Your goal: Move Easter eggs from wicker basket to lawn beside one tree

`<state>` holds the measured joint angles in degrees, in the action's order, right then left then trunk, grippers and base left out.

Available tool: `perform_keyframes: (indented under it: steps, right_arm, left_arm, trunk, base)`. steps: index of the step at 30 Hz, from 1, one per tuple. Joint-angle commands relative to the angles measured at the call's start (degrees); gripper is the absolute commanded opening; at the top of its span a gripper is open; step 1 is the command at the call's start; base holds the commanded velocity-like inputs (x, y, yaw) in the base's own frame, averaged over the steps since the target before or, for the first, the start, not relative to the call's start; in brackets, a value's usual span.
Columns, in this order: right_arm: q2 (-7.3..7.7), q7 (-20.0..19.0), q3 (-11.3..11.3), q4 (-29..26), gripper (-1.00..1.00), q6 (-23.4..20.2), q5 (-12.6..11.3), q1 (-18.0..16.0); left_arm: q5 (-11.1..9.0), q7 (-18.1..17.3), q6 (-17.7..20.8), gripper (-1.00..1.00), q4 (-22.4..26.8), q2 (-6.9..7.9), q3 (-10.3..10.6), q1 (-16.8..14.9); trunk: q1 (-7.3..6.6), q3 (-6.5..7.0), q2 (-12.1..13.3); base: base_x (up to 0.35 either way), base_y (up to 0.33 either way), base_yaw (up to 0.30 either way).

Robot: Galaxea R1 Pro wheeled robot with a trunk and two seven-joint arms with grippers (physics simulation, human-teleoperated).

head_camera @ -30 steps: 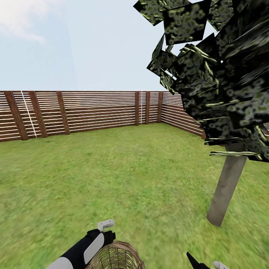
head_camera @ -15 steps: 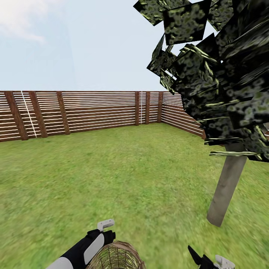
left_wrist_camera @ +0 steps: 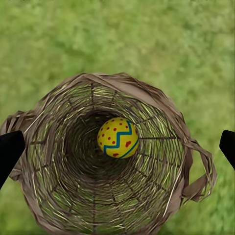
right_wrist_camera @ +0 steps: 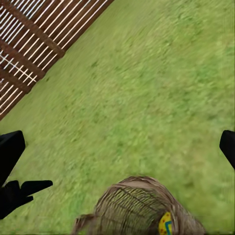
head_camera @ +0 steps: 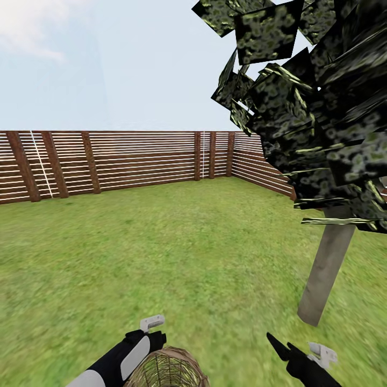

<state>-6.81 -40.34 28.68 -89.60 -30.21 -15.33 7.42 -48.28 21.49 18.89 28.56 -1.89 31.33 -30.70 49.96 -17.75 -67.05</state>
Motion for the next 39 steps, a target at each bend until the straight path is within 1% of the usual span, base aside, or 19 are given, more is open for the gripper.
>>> perform_keyframes:
  steps: [1, 2, 3, 6, 12, 15, 18, 23, 27, 39]
  right_arm:
    - [-0.06, 0.0, -0.2, -0.3, 1.0, -1.0, -0.4, -0.1]
    - [-0.06, 0.1, -0.5, -0.5, 1.0, -1.5, -0.4, -0.1]
    - [-0.02, 0.3, -1.6, -0.7, 1.0, -2.2, -0.3, -0.3]
    - [0.11, 0.4, -3.6, -1.0, 1.0, -3.1, -0.3, -1.0]
    - [0.2, 0.3, -5.4, -1.1, 1.0, -4.2, -0.3, -2.3]
    - [0.23, 0.2, -7.5, -1.2, 1.0, -4.9, -0.1, -3.5]
    - [0.38, -0.1, -8.5, -1.2, 1.0, -5.0, 0.0, -3.9]
    - [1.44, -0.3, -9.0, -1.2, 1.0, -5.2, -0.1, -4.0]
    - [1.9, -0.4, -8.9, -1.2, 1.0, -5.2, -0.2, -4.1]
    - [2.01, -0.5, -8.6, -1.2, 1.0, -4.9, -0.4, -4.0]
  left_arm:
    - [-0.5, 0.5, 0.1, 1.0, 0.1, 0.05, 0.4, -0.1]
    - [-0.5, 0.5, 0.1, 1.0, 0.1, 0.05, 0.4, -0.1]
    - [-0.6, 0.5, 0.1, 1.0, 0.1, 0.05, 0.4, -0.1]
    - [-0.7, 0.5, 0.1, 1.0, 0.1, 0.05, 0.4, -0.1]
    - [-0.8, 0.5, 0.2, 1.0, 0.1, 0.1, 0.4, -0.1]
    - [-0.8, 0.5, 0.2, 1.0, 0.0, 0.06, 0.4, -0.1]
    - [-0.8, 0.5, 0.2, 1.0, 0.0, 0.1, 0.4, -0.1]
    - [-0.9, 0.6, 0.2, 1.0, 0.0, 0.11, 0.1, -0.1]
    - [-0.9, 0.6, 0.2, 1.0, 0.0, 0.13, -0.1, -0.1]
    - [-1.0, 0.6, 0.3, 1.0, 0.0, 0.14, -0.2, -0.1]
  trunk:
    - [0.01, -0.06, 0.0]
    - [0.01, -0.06, 0.0]
    - [0.01, -0.06, 0.0]
    - [0.01, -0.06, 0.0]
    - [0.01, -0.06, 0.0]
    - [0.01, -0.06, 0.0]
    - [0.01, -0.06, 0.0]
    - [0.01, -0.06, 0.0]
    - [0.89, -0.78, -1.6]
    - [3.52, -2.93, -6.5]
  base:
    - [0.0, 0.0, 0.0]
    - [0.0, 0.0, 0.0]
    - [0.0, 0.0, 0.0]
    - [0.0, 0.0, 0.0]
    - [0.0, 0.0, 0.0]
    - [0.0, 0.0, 0.0]
    - [0.0, 0.0, 0.0]
    - [0.0, 0.0, 0.0]
    - [0.0, 0.0, 0.0]
    - [0.0, 0.0, 0.0]
